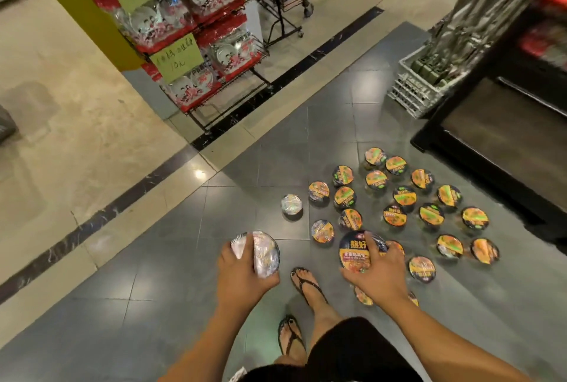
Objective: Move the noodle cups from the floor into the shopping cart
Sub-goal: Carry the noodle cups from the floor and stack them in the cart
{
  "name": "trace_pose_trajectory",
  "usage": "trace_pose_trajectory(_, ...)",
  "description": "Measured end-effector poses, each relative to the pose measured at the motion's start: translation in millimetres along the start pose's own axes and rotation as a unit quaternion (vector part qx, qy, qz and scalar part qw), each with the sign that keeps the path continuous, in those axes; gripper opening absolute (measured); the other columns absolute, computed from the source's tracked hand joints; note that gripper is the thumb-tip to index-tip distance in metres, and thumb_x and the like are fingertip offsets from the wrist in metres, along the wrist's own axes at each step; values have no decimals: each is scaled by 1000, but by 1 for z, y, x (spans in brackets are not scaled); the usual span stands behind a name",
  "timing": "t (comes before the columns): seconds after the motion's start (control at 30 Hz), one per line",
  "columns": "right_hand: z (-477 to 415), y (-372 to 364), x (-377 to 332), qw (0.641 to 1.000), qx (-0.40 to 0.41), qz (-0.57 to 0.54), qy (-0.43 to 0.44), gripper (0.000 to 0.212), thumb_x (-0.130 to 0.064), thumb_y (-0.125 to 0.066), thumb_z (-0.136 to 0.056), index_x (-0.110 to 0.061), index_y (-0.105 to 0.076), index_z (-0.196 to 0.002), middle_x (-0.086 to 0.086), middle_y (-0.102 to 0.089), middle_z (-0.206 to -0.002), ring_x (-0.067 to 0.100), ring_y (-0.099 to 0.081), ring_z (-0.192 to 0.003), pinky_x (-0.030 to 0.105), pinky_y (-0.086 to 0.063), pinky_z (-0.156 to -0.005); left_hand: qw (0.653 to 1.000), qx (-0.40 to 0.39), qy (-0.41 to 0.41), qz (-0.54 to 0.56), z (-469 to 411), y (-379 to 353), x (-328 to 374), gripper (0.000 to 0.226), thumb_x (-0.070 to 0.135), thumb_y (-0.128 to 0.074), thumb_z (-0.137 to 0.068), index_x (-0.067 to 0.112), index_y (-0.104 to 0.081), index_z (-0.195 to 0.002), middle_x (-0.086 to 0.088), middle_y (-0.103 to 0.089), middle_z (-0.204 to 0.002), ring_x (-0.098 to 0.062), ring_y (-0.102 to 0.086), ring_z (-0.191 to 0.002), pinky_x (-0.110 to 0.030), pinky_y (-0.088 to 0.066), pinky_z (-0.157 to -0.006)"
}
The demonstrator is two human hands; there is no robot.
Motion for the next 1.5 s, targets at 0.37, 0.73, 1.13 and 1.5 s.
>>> trace_pose_trajectory(0.37,132,-18,141,974,56,-111,-189,119,-94,-39,-47,-38,-19,-151,16,-40,-133,32,-35,-126,39,-36,-105,975,-116,-158,-101,79,-60,57,112,72,-57,-52,31,-25,-151,-13,-25,-141,-34,-33,-122,-43,-45,-96)
trace_pose_trajectory(0.73,216,-11,357,896,136,-223,-360,108,-80,-64,-59,-35,-27,-149,18,-45,-119,35,-40,-117,38,-39,-101,919,-144,-323,-177,151,-171,252,113,74,-55,-51,34,-24,-152,-14,-24,-144,-35,-33,-124,-40,-49,-89)
trace_pose_trajectory(1.13,325,-16,584,766,160,-324,-531,110,-77,-68,-60,-35,-22,-151,21,-40,-125,39,-37,-123,41,-35,-104,825,-237,-456,-233,306,-334,467,109,69,-65,-60,37,-17,-152,-12,-19,-147,-35,-31,-131,-39,-43,-99)
trace_pose_trajectory(1.5,320,-6,652,661,228,-414,-583,111,-73,-73,-56,-36,-27,-149,13,-37,-121,35,-44,-116,43,-42,-101,691,-284,-607,-272,352,-420,638,107,67,-68,-67,36,-13,-153,-15,-16,-148,-35,-25,-134,-37,-35,-105)
Point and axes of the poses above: each hand's wrist, its own z-axis away from the middle knuckle, its own y-axis out of the back of the hand, x = y × z, the point moved 3 cm from there along -z, towards the middle knuckle
